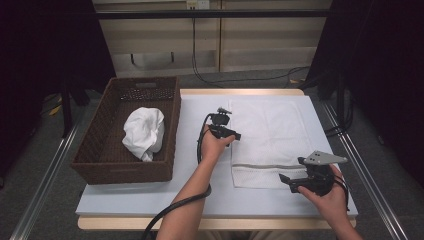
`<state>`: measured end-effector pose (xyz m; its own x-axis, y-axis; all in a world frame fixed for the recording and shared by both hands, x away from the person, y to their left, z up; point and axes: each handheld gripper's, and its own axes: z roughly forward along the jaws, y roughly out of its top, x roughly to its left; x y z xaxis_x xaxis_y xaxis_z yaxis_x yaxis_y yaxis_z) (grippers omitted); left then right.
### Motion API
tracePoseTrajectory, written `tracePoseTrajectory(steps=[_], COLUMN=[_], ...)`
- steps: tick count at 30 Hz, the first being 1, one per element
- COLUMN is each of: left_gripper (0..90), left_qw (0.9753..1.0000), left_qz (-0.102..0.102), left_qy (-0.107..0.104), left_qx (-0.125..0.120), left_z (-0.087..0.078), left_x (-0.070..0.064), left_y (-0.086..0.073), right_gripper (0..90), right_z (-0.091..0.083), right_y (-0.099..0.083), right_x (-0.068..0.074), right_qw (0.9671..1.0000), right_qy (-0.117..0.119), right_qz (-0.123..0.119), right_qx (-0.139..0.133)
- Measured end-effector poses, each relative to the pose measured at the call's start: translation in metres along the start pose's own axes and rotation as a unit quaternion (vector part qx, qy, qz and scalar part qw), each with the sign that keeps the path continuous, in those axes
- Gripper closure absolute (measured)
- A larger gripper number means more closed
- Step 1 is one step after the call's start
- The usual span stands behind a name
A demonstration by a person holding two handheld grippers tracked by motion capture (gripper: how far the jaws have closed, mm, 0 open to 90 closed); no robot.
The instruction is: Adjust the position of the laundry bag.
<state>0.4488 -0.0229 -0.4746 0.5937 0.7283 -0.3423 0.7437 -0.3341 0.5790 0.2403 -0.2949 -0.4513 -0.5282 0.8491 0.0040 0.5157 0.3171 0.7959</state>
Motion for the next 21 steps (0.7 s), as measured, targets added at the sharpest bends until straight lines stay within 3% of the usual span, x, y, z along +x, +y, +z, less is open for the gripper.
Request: tracePoseTrajectory(steps=[3, 11, 21], left_gripper=[56.1, 63.4, 75.2], left_qw=[0.9998, 0.9987, 0.9976], left_qz=[-0.015, -0.05, -0.065], left_qy=[-0.008, 0.002, 0.016], left_qx=[0.005, 0.006, 0.017], left_z=[-0.0005, -0.0002, 0.0006], left_x=[0.0005, -0.0016, -0.0051], left_y=[-0.0007, -0.0006, 0.0008], right_gripper=[7.9, 7.9, 7.9], right_z=[-0.0007, -0.0011, -0.0023], right_y=[0.0005, 0.0016, 0.0026], right_x=[-0.0005, 0.0004, -0.0012], right_qw=[1.0, 1.0, 1.0], right_qy=[-0.001, 0.0, -0.003], right_qz=[0.0, -0.002, -0.001], right_qx=[0.0, -0.002, -0.007])
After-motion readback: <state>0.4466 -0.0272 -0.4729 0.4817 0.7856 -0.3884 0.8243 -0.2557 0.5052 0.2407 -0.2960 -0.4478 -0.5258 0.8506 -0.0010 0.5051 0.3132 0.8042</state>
